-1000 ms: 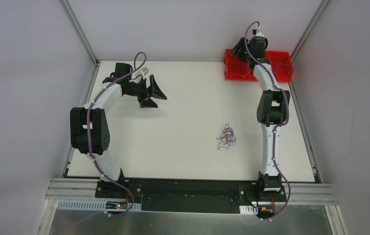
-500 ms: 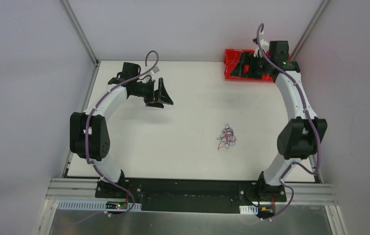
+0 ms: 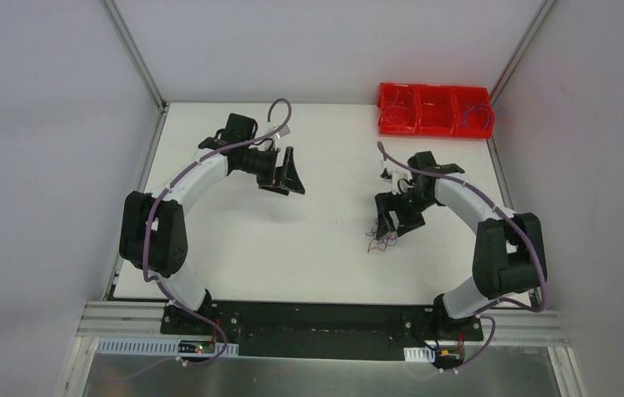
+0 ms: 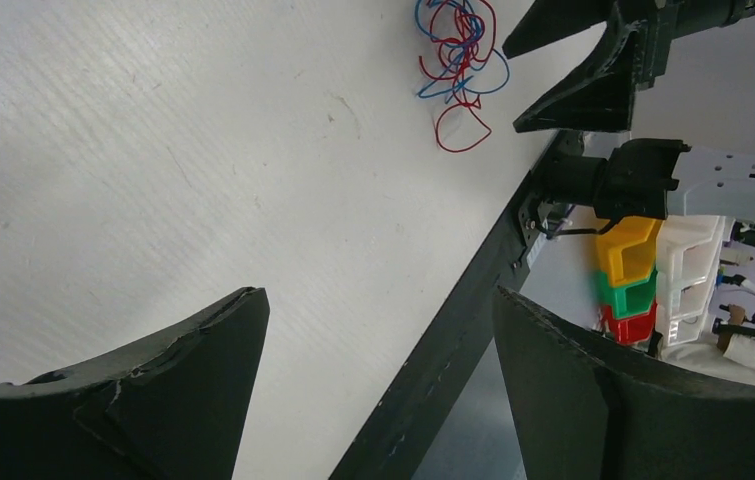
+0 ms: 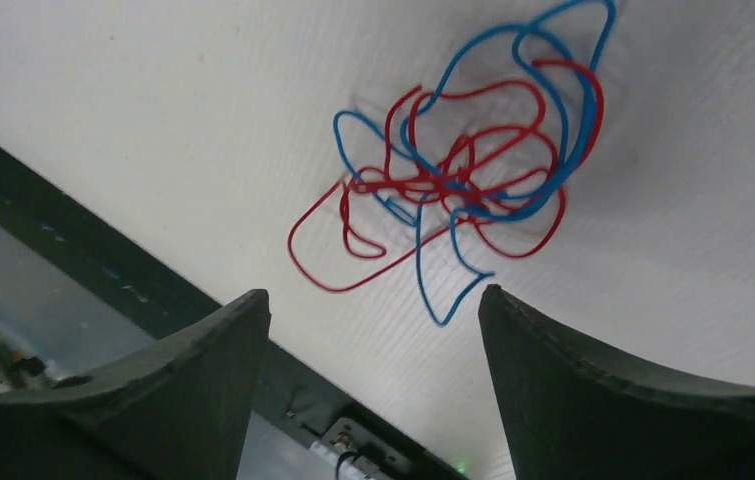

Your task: Untangle the cables

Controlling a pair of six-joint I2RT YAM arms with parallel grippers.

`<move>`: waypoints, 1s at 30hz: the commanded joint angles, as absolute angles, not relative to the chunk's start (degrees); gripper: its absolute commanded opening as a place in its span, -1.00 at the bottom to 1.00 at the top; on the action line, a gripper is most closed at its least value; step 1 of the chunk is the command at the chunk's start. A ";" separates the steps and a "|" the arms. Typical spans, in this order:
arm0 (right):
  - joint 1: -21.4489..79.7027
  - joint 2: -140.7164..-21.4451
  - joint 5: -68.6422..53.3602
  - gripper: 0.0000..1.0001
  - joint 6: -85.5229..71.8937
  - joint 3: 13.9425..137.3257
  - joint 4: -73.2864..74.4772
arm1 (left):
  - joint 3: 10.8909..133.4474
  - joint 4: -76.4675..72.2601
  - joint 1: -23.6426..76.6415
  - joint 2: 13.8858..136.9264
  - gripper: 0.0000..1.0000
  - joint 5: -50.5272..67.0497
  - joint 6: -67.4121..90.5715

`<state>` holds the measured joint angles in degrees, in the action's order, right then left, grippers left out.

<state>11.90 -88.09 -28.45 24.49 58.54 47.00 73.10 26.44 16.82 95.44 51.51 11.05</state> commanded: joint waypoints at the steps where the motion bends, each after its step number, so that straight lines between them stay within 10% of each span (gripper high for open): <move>1: 16.06 -91.60 -20.45 0.48 22.58 58.40 36.44 | 72.00 27.48 16.87 92.46 0.69 50.49 8.49; 9: 17.14 -91.03 -25.32 -1.00 25.57 61.32 36.16 | 70.84 29.44 16.79 88.37 0.66 50.66 6.59; 30: 20.59 -81.48 -36.96 -1.00 12.51 66.84 30.45 | 67.15 -3.22 29.88 97.96 0.21 58.01 28.47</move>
<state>20.16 -83.26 -35.46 15.49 64.18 31.83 68.58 7.05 27.81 95.33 55.24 22.24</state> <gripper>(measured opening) 0.006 0.648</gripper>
